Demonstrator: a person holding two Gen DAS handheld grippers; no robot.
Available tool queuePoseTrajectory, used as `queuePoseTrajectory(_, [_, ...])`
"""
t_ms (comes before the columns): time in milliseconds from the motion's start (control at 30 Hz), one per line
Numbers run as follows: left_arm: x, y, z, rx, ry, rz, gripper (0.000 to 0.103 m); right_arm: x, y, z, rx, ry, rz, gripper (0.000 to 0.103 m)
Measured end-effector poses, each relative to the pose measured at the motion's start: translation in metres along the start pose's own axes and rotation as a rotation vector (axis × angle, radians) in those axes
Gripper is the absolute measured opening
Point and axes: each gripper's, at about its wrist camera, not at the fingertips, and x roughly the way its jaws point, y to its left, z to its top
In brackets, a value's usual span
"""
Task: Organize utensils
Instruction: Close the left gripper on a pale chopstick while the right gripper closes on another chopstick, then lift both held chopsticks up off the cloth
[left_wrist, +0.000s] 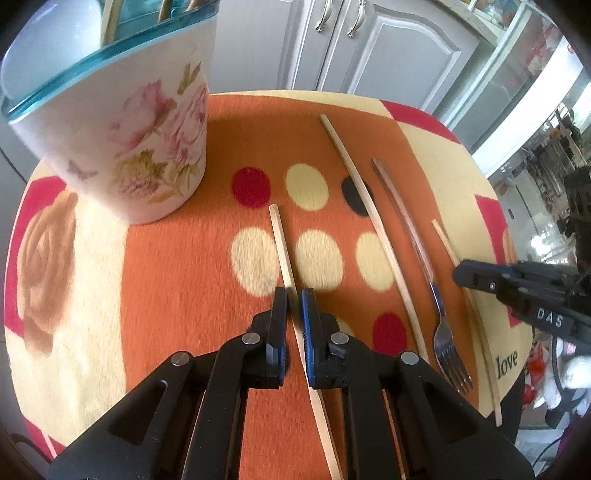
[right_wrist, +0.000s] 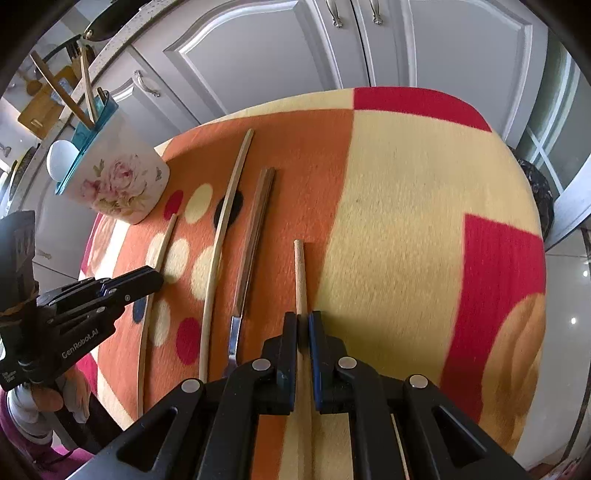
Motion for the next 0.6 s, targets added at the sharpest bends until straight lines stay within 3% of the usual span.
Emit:
queuePoseTrajectory(400, [-0.001,0.016,0.002,-0.057,0.06,-0.065,0.007,0.002,0.006,0.007,-0.016,0.021,-0.045,0.006])
queuePoseTrajectory(533, [-0.001,0.019,0.011,-0.067,0.046,-0.038,0.021,0.005,0.012,0.014,-0.045,0.026,-0.076,0.006])
queuePoseTrajectory(600, [0.001,0.019,0.015,-0.063,0.044,-0.031,0.022,0.008,0.015,0.018,-0.061,0.03,-0.092,0.006])
